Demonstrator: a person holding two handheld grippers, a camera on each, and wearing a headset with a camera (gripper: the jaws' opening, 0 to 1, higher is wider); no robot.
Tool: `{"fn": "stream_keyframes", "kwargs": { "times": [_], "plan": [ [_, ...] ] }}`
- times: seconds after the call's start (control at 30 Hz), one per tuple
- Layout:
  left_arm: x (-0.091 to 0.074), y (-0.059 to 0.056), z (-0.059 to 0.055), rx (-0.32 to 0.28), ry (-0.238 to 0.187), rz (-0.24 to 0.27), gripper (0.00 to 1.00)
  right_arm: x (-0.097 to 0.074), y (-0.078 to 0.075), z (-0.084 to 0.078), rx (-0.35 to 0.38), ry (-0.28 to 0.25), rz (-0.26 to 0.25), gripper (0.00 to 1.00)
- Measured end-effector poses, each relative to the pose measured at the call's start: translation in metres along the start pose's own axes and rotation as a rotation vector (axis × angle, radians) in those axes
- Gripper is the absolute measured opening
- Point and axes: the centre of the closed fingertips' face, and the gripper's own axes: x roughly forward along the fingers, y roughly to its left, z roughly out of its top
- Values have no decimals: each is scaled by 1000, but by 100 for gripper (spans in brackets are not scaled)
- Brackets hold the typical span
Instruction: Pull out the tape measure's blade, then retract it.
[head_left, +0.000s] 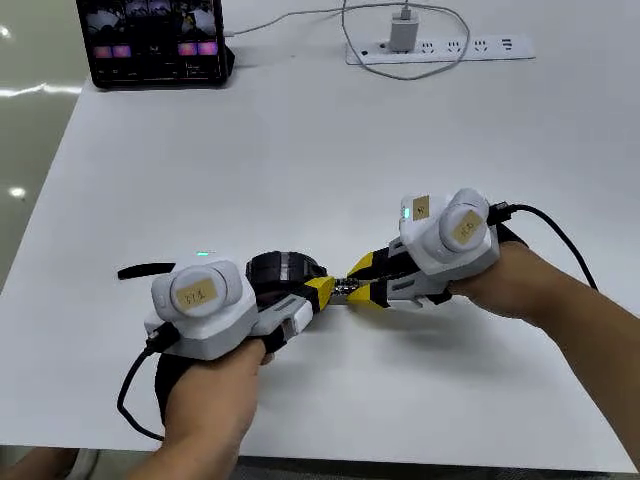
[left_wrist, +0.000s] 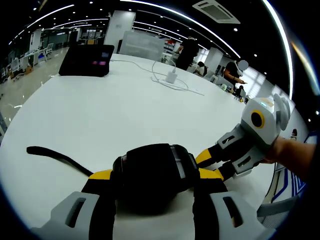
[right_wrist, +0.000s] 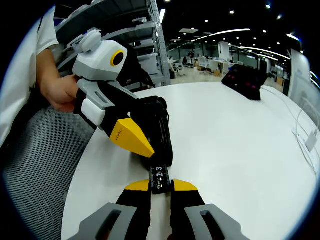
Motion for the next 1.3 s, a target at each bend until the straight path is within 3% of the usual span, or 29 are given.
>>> {"fn": "stream_keyframes", "kwargs": {
  "times": [0.37,1.3],
  "plan": [
    [0,0,0,-1,-1,-1,58,11,1,8,-8,-17,5,11],
    [1,0,0,-11,-13,1,60,10,1,10,-1,-22,-7,12]
  ]
}}
